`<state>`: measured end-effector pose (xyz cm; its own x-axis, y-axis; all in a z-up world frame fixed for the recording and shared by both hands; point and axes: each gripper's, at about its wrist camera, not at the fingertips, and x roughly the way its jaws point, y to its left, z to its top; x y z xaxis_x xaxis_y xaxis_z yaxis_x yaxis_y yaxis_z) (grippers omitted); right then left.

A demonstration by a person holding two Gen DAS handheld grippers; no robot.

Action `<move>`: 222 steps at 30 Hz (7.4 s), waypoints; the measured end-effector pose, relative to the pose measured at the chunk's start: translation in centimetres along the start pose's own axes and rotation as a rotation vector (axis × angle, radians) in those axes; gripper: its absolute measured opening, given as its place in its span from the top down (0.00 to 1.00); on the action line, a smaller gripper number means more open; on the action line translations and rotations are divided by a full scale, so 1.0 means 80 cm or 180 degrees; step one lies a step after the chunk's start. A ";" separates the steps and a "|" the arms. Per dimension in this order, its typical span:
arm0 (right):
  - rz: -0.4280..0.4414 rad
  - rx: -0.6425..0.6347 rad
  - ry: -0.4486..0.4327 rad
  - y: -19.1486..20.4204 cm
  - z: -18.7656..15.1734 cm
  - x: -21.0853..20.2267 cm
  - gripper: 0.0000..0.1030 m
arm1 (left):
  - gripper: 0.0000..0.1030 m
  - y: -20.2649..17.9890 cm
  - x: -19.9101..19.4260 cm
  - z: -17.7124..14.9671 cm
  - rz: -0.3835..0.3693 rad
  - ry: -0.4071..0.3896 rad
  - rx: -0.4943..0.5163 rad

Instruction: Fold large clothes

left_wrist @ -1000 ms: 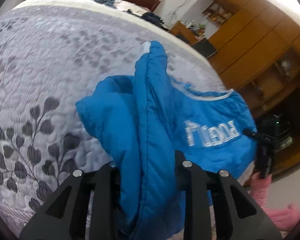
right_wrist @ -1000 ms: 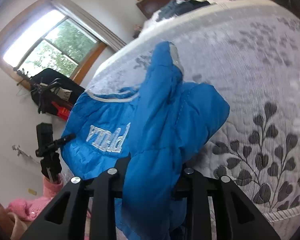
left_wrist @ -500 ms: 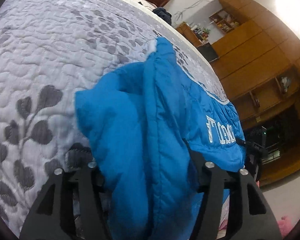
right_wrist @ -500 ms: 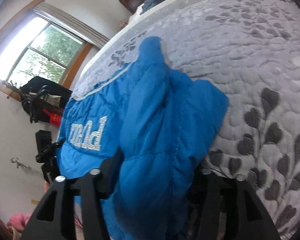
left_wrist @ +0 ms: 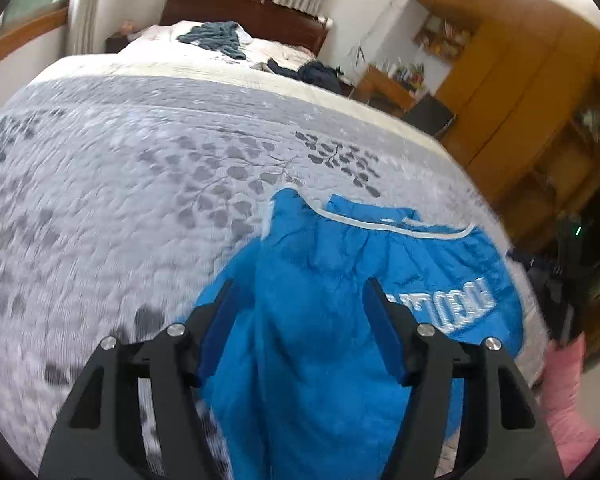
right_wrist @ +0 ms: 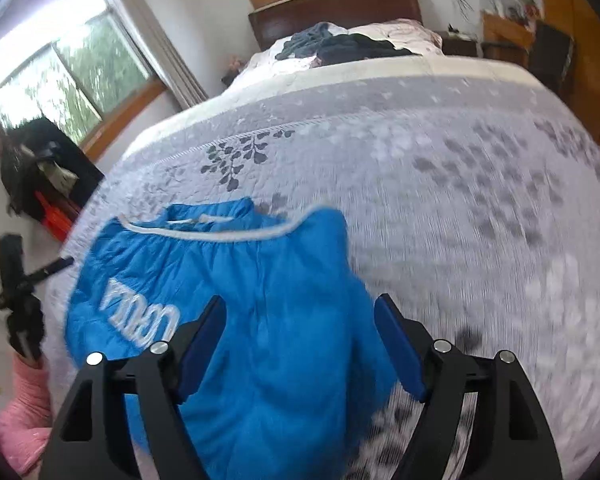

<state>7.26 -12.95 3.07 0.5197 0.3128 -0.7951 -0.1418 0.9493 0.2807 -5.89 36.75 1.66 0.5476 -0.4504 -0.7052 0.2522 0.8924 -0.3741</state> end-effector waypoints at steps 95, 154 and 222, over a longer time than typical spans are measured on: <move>0.0914 0.0684 0.0390 -0.029 -0.146 0.016 0.51 | 0.18 -0.096 0.011 -0.107 0.0890 0.0159 0.0219; 0.0461 -0.1902 0.1254 0.443 -0.070 0.110 0.70 | 0.15 0.020 -0.085 -0.069 -0.0079 -0.0292 -0.0301; 0.0796 -0.0025 0.0118 0.154 -0.076 0.019 0.37 | 0.82 -0.118 0.055 0.036 -0.1056 0.0073 0.0145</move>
<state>1.18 -0.55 2.06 0.4365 0.5387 -0.7206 -0.2685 0.8424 0.4671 -3.59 26.41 3.83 0.4118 -0.7166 -0.5630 0.4495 0.6971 -0.5586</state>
